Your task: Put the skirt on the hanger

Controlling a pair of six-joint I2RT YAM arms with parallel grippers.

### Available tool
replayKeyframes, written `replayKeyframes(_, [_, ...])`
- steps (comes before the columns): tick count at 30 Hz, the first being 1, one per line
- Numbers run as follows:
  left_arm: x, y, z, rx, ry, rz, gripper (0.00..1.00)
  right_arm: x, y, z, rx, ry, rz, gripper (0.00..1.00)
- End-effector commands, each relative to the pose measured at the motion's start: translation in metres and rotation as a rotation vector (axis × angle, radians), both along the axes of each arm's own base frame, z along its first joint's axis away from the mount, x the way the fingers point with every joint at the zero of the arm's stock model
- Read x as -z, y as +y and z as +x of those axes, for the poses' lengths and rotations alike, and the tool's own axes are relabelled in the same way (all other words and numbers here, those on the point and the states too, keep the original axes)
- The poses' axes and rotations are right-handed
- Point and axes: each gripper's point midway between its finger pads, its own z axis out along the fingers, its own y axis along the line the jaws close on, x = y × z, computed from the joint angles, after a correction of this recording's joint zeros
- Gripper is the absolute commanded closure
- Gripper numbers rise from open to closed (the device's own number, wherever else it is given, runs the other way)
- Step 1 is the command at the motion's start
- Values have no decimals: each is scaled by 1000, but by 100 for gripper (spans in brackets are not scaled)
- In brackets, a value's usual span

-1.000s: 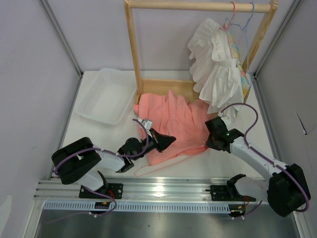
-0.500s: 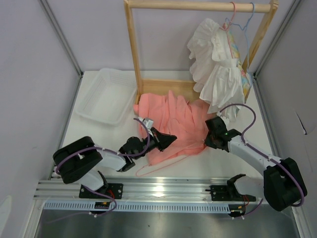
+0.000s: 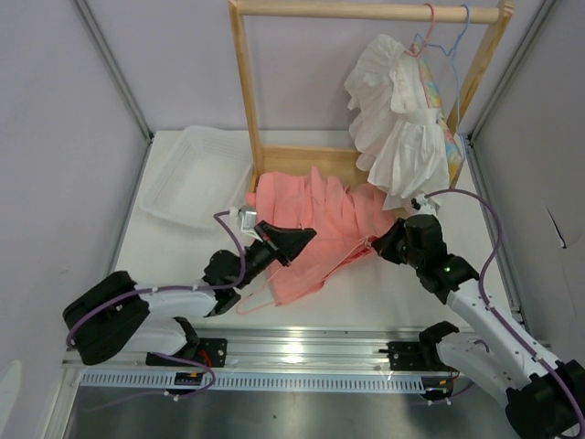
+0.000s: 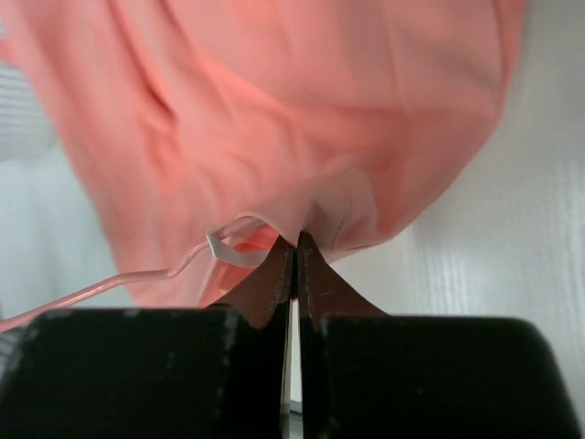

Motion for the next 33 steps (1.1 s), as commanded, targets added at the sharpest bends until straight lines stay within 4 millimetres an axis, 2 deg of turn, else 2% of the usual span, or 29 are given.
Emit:
replayKeyframes(1, [-142, 46, -34, -2, -314, -408, 100, -86, 36, 6, -136, -206, 221, 100])
replayKeyframes(3, [-149, 53, -35, -13, -319, -411, 100, -105, 44, 3, -187, -234, 269, 100])
replayKeyframes(4, [-162, 63, -39, -22, -339, -437, 100, -122, 51, 2, -225, -261, 298, 100])
replayKeyframes(6, [-171, 68, -44, -6, -360, -442, 100, -138, 57, 1, -265, -289, 332, 100])
replayKeyframes(11, [-196, 88, -49, -11, -385, -480, 100, -196, 76, -5, -403, -407, 448, 100])
replayKeyframes(13, [-204, 91, -51, -13, -394, -477, 100, -208, 81, -8, -457, -411, 469, 100])
replayKeyframes(14, [-207, 96, -54, -15, -405, -482, 100, -225, 82, -10, -478, -440, 477, 100])
replayKeyframes(17, [-222, 106, -65, 10, -456, -515, 100, -241, 85, -13, -539, -443, 503, 100])
replayKeyframes(18, [-227, 108, -67, 15, -467, -525, 100, -252, 86, -15, -561, -463, 512, 100])
replayKeyframes(23, [-251, 116, -84, 83, -540, -555, 100, -275, 80, -20, -606, -484, 538, 100])
replayKeyframes(24, [-251, 114, -88, 103, -551, -543, 100, -275, 78, -18, -598, -471, 537, 100])
replayKeyframes(26, [-254, 113, -91, 121, -555, -529, 100, -290, 73, -20, -601, -499, 533, 100])
replayKeyframes(27, [-252, 111, -91, 129, -551, -518, 100, -287, 68, -14, -573, -469, 523, 100])
replayKeyframes(28, [-251, 109, -95, 155, -555, -517, 100, -295, 67, -14, -580, -481, 524, 100])
replayKeyframes(33, [-238, 107, -106, 217, -571, -523, 100, -301, 62, -16, -596, -475, 530, 100])
